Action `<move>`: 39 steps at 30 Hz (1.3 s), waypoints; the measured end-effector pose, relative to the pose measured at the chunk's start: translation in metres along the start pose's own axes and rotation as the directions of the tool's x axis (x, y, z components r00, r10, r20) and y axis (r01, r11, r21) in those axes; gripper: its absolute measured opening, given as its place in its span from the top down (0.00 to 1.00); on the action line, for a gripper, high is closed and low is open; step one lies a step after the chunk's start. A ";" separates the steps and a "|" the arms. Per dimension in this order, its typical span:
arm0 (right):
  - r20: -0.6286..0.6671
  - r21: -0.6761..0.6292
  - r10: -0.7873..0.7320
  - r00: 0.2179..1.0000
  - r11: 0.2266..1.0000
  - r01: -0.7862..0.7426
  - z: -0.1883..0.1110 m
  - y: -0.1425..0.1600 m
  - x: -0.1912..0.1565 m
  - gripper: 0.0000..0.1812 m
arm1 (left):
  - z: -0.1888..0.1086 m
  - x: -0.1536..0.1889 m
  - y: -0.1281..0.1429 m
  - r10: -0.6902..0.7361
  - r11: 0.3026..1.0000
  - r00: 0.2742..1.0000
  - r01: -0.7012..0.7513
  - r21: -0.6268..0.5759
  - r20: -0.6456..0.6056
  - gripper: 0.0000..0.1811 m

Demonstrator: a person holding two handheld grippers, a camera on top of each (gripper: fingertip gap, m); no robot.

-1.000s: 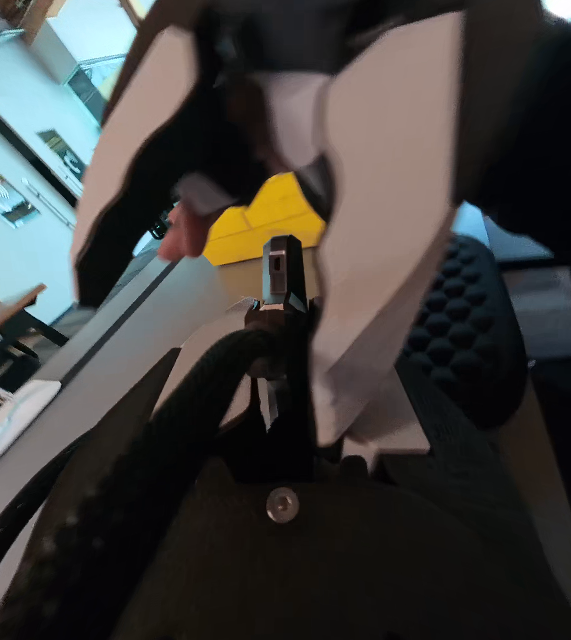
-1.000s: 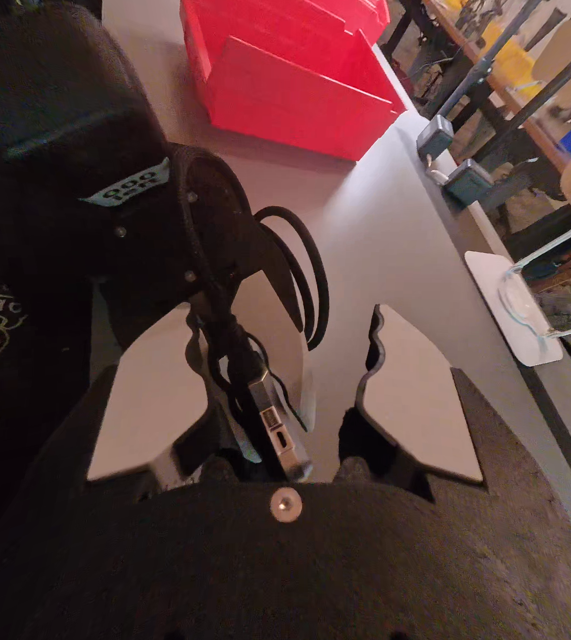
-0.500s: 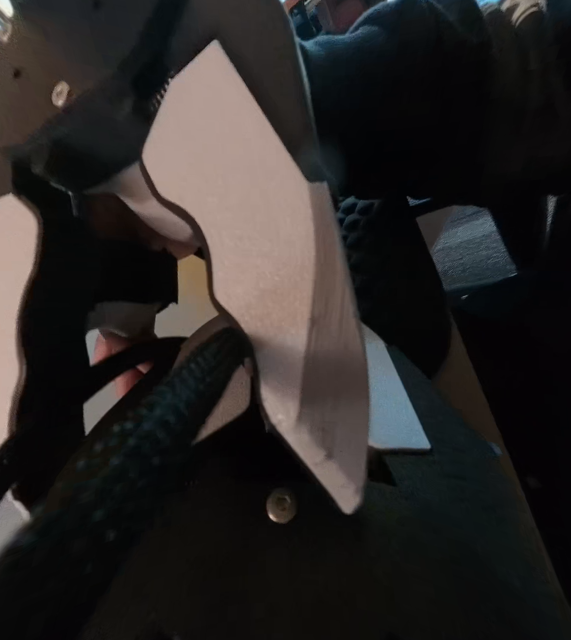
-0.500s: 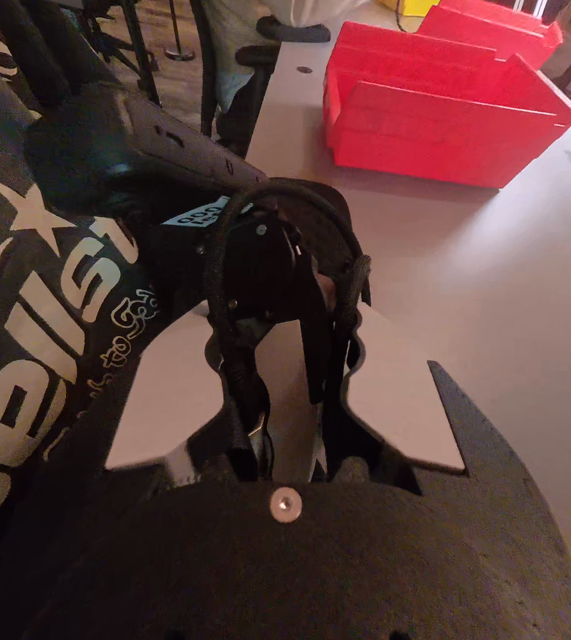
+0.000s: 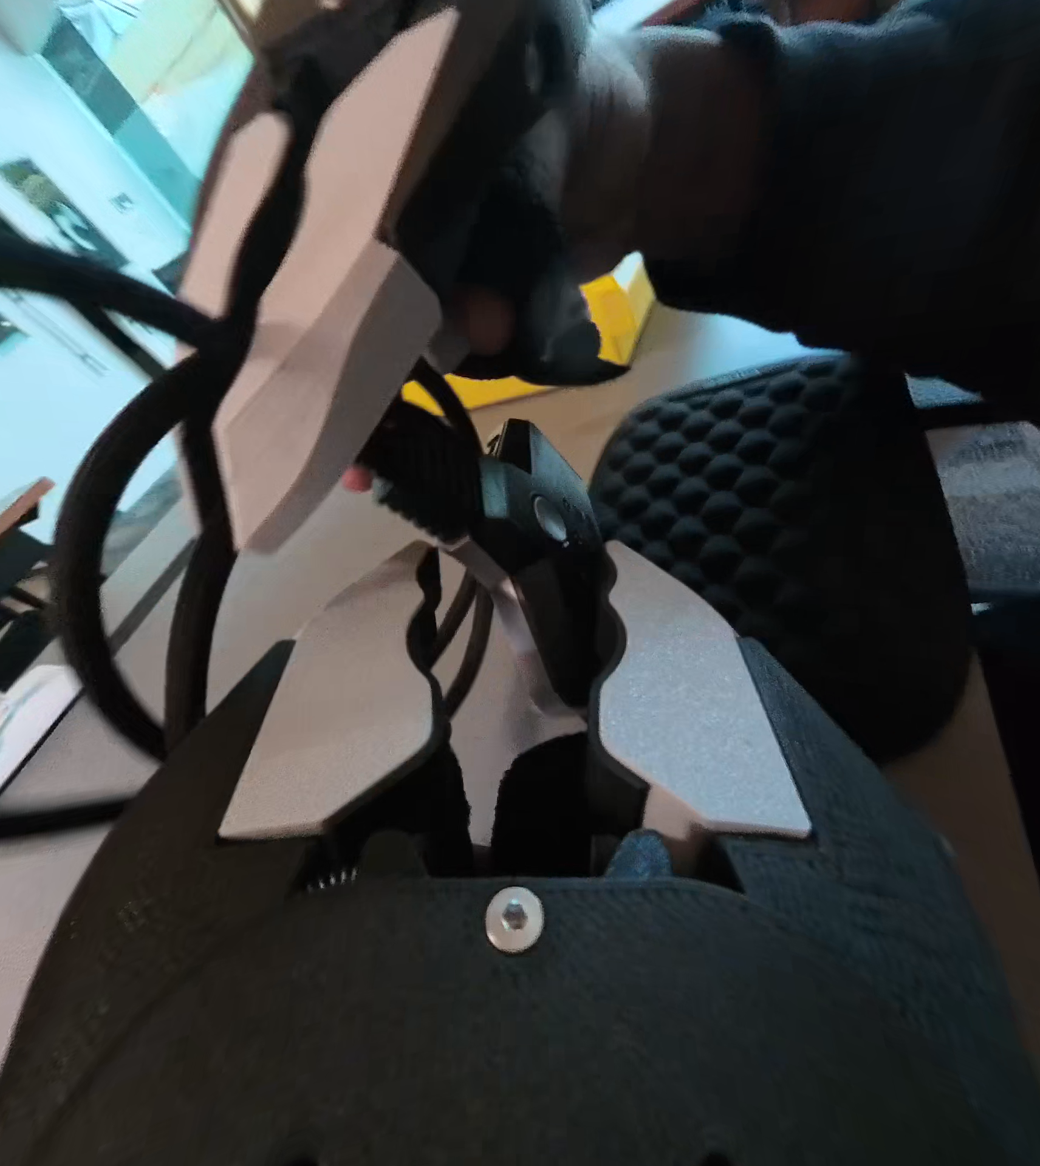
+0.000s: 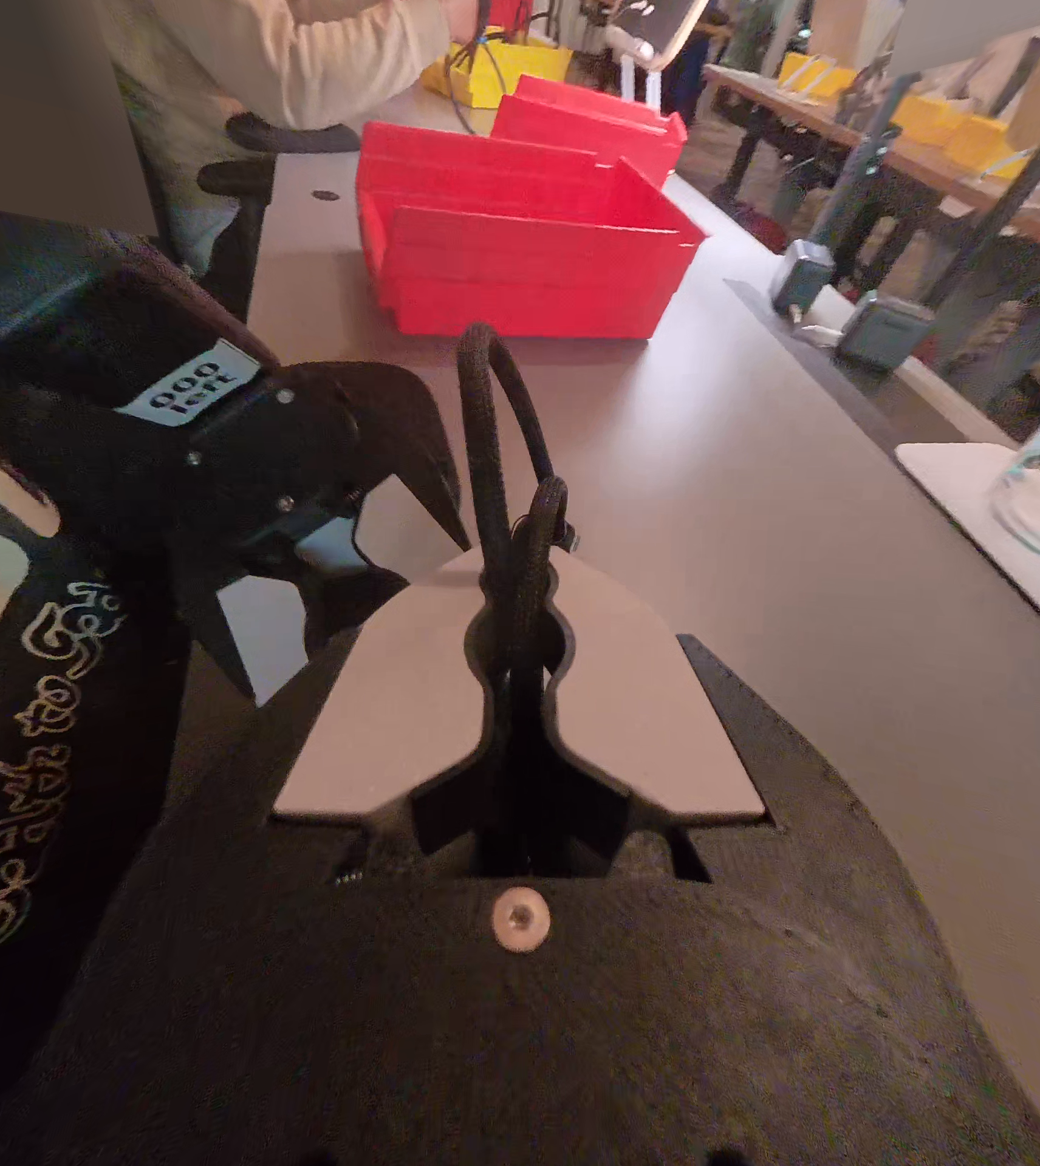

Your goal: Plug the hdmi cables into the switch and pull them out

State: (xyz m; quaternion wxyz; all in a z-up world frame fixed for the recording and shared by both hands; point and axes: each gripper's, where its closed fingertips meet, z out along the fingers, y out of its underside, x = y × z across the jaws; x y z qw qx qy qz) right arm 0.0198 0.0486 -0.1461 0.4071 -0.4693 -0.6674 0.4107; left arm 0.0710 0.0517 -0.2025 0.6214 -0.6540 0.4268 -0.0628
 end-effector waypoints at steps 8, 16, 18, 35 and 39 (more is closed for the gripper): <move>-0.383 0.220 0.002 0.924 0.971 0.089 -0.084 -0.044 0.054 0.95 | -0.072 -0.084 -0.058 -0.572 0.620 0.819 0.463 0.633 -0.039 0.75; -0.803 0.156 -0.060 0.593 0.939 0.305 -0.198 -0.067 0.103 0.95 | -0.113 -0.142 -0.022 -0.728 -0.245 0.255 0.771 0.588 -0.636 0.83; -0.851 0.046 -0.132 0.508 0.946 0.322 -0.218 -0.060 0.117 0.95 | -0.100 -0.128 -0.033 -0.763 -0.072 0.345 0.795 0.602 -0.547 0.80; -0.433 -0.595 -0.528 0.731 0.776 0.208 -0.243 0.103 0.233 0.92 | -0.028 -0.048 -0.031 -0.708 0.566 0.642 0.765 0.307 -0.295 0.77; -0.442 -0.634 -0.494 0.748 0.763 0.129 -0.246 0.136 0.238 0.90 | -0.024 -0.050 -0.024 -0.689 0.630 0.695 0.714 0.306 -0.205 0.77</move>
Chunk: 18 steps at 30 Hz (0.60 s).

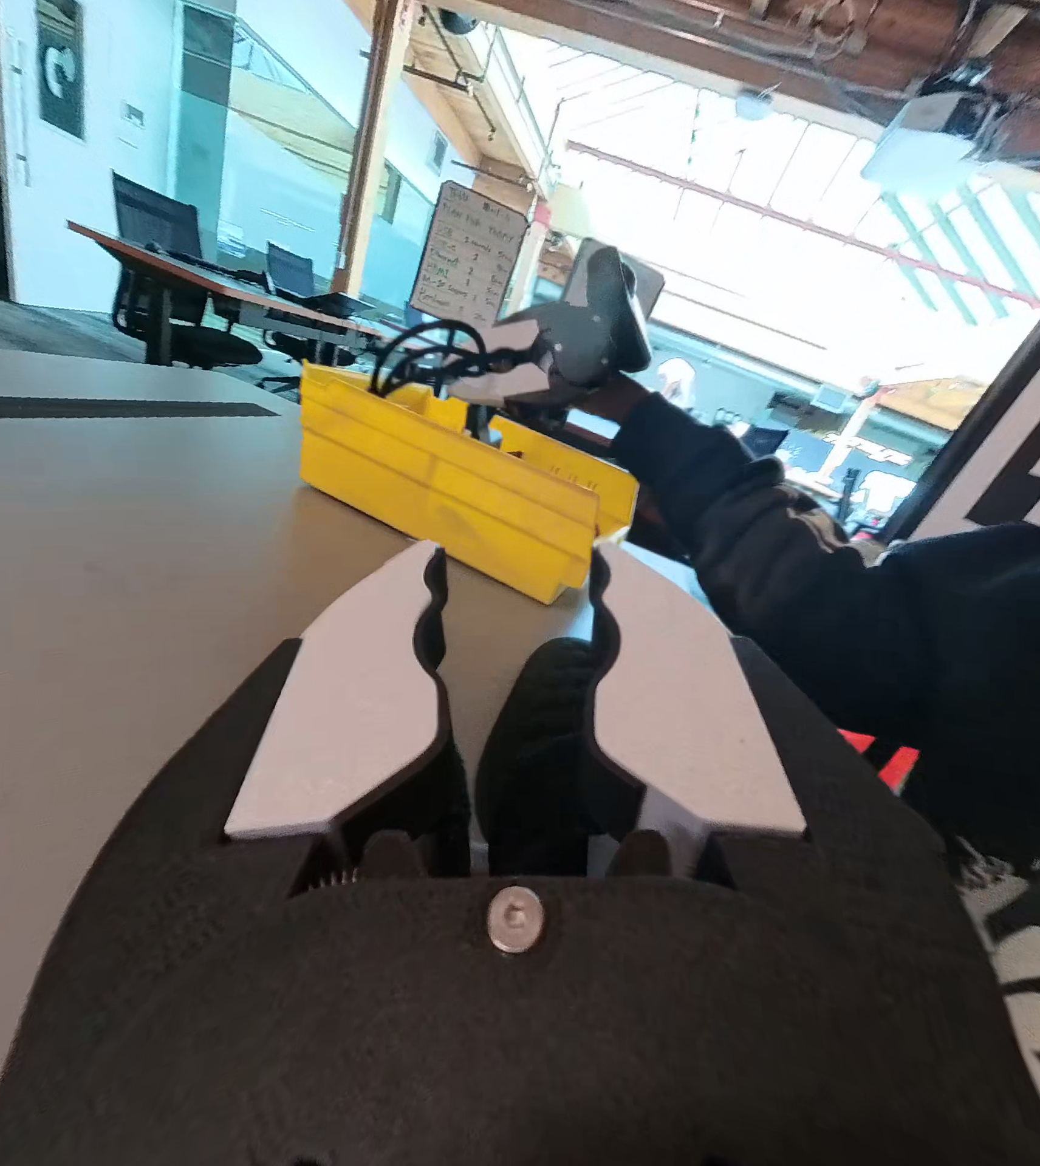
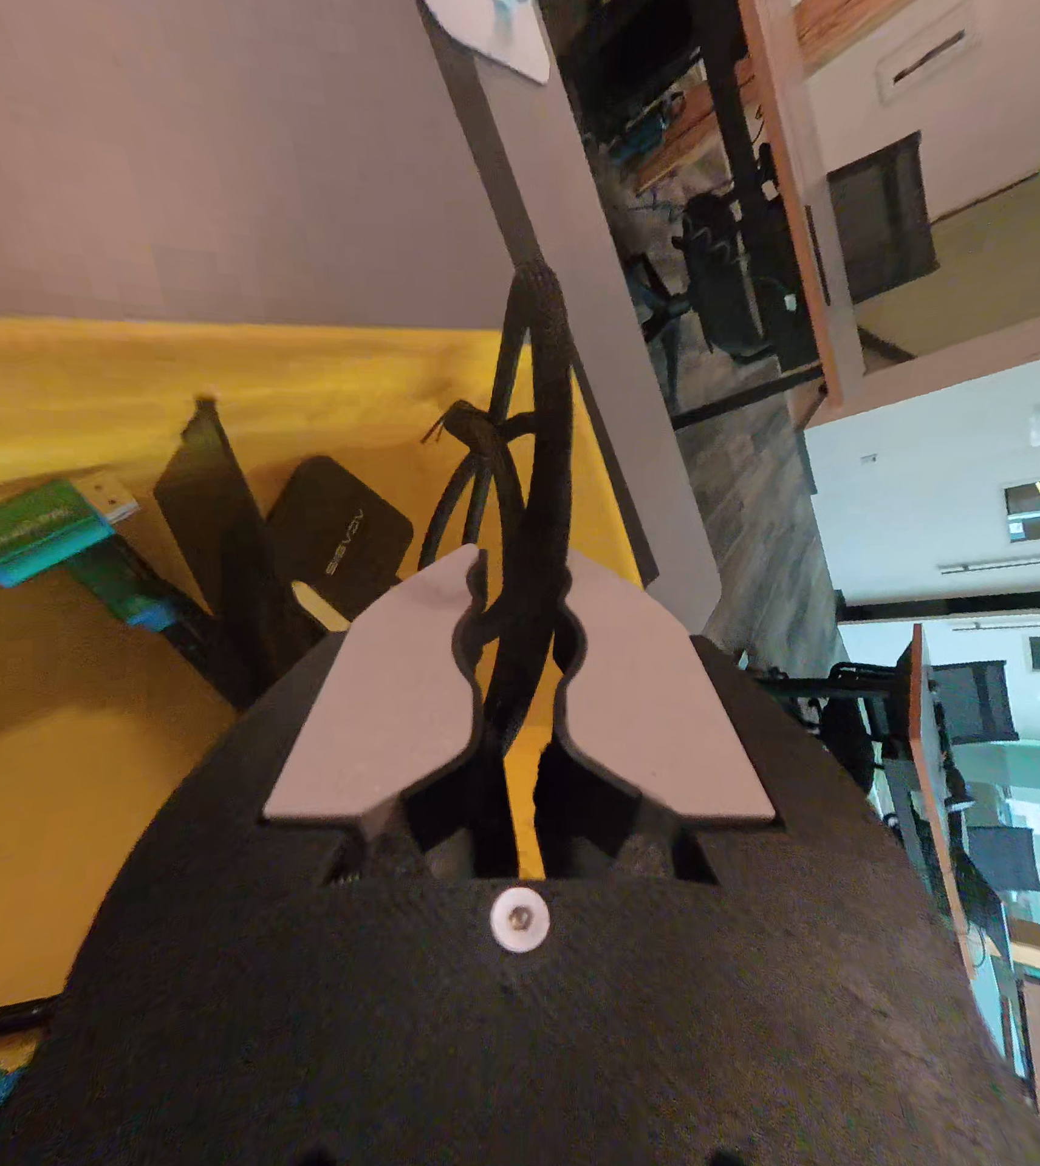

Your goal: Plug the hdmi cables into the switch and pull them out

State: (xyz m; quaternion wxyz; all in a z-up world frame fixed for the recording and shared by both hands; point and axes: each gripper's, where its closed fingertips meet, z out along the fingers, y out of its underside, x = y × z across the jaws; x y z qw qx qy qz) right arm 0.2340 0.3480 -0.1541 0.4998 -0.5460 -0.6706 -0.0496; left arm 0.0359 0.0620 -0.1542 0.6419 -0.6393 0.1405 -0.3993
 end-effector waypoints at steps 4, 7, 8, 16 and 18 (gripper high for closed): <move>-0.138 -0.099 0.144 0.980 0.982 -0.158 0.003 0.024 0.008 0.85 | -0.001 -0.015 0.004 0.116 0.993 0.986 -0.112 -0.034 0.118 0.74; -0.190 0.157 0.414 0.890 0.908 -0.389 -0.028 -0.010 0.023 0.76 | -0.007 -0.045 0.012 0.211 0.973 0.925 -0.166 -0.161 0.317 0.73; -0.188 0.274 0.506 0.842 0.850 -0.450 -0.045 -0.025 0.029 0.74 | -0.009 -0.051 0.013 0.236 0.966 0.904 -0.178 -0.186 0.357 0.72; -0.469 0.781 0.860 0.199 0.510 -0.362 -0.232 0.000 0.051 0.69 | -0.015 -0.063 0.012 0.349 0.933 0.821 -0.258 -0.252 0.451 0.70; -0.426 0.699 0.891 0.158 0.435 -0.568 -0.230 0.022 0.038 0.63 | -0.014 -0.062 0.013 0.374 0.923 0.813 -0.279 -0.266 0.447 0.70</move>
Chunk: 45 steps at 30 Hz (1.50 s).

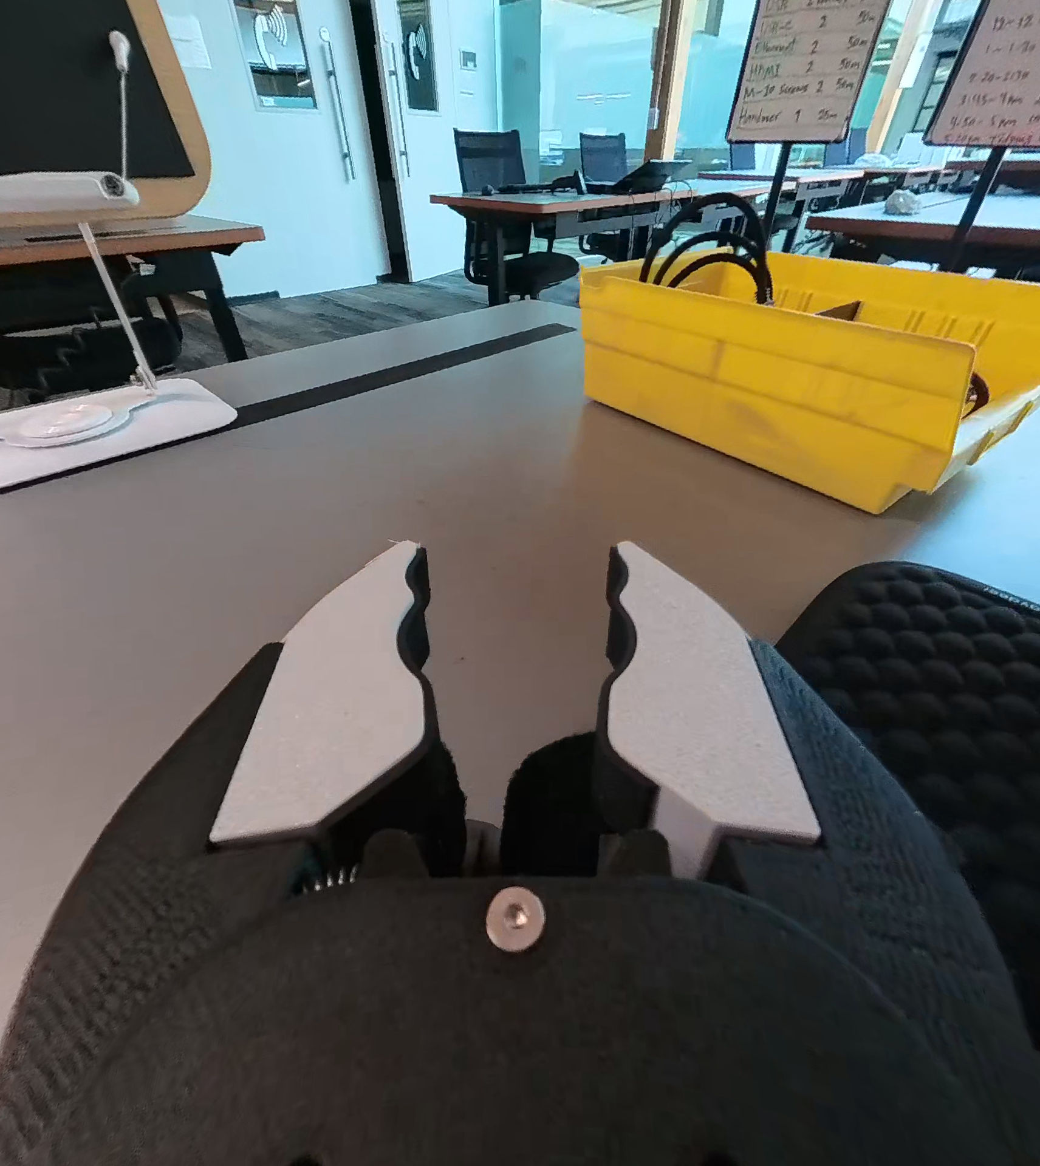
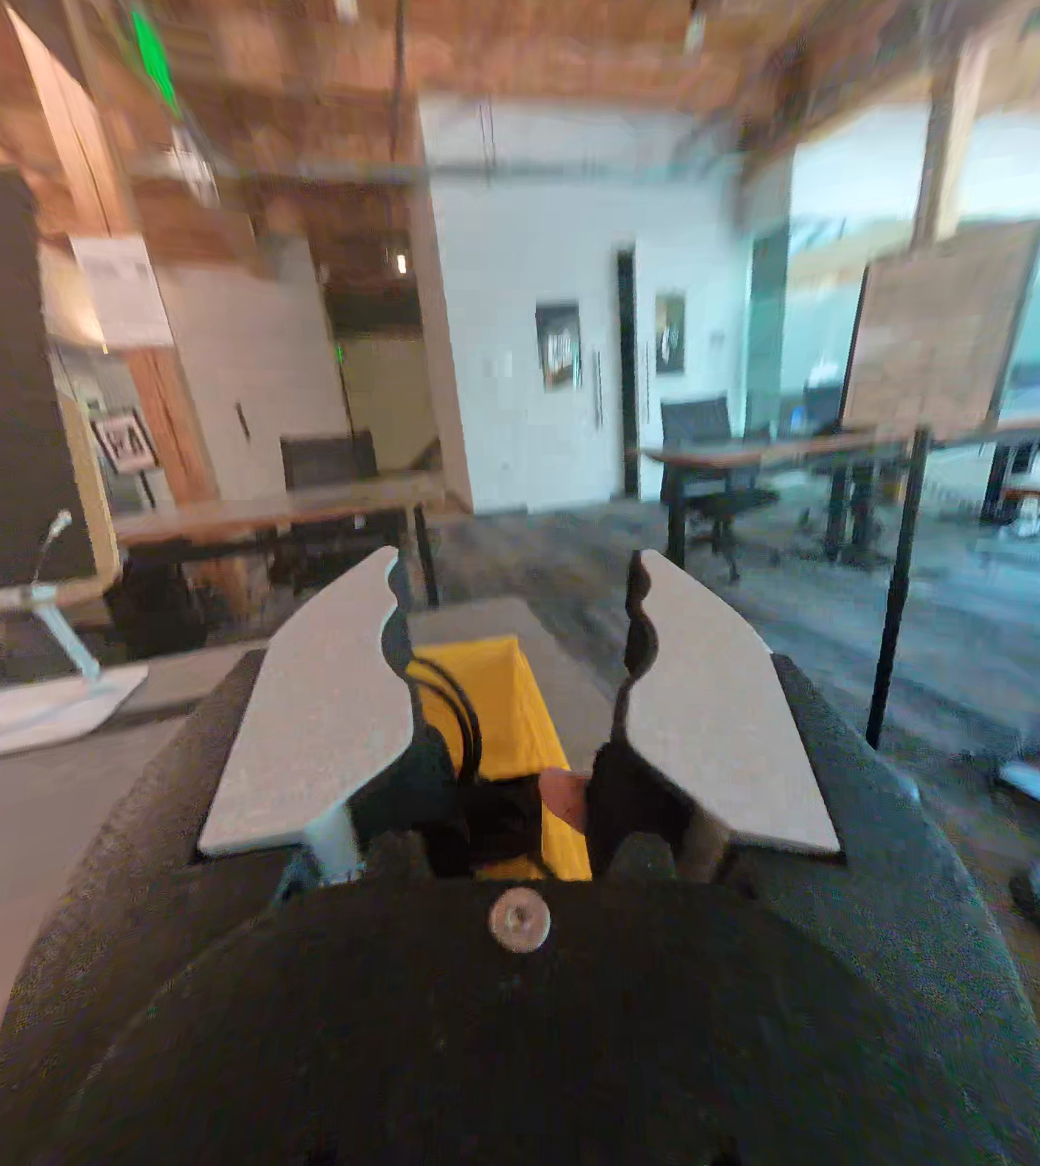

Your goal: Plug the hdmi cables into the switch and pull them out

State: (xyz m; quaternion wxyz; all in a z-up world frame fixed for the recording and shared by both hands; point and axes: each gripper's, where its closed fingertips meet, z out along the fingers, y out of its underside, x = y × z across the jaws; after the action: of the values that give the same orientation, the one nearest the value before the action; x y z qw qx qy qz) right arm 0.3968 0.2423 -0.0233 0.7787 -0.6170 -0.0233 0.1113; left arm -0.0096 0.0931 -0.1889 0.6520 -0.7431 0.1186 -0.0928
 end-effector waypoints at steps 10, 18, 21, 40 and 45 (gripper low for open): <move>0.119 -0.762 0.061 0.991 0.646 0.052 -0.023 0.144 0.015 0.54 | 0.000 0.003 0.001 0.051 0.999 0.999 -0.051 -0.005 0.004 0.70; 0.090 -0.902 -0.086 0.992 0.416 0.118 -0.032 0.197 0.032 0.80 | 0.001 0.005 0.002 0.069 0.998 0.998 -0.069 -0.014 0.000 0.70; 0.107 -0.890 -0.143 0.984 0.427 0.159 -0.030 0.196 0.037 0.92 | 0.001 0.006 0.002 0.073 0.997 0.997 -0.073 -0.013 -0.004 0.70; 0.593 -0.651 -0.141 0.793 0.495 0.575 -0.004 0.216 -0.096 0.94 | 0.003 0.009 0.004 0.103 0.994 0.995 -0.103 -0.027 -0.005 0.70; 0.653 -0.612 -0.096 0.752 0.518 0.598 -0.004 0.222 -0.154 0.94 | 0.002 0.010 0.003 0.128 0.992 0.992 -0.128 -0.015 -0.006 0.71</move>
State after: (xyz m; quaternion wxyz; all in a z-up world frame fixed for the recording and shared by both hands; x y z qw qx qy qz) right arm 0.2157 0.2552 -0.2231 0.3849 -0.8175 -0.4185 0.0921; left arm 0.0005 0.0918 -0.1925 0.6507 -0.7386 0.1684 -0.0520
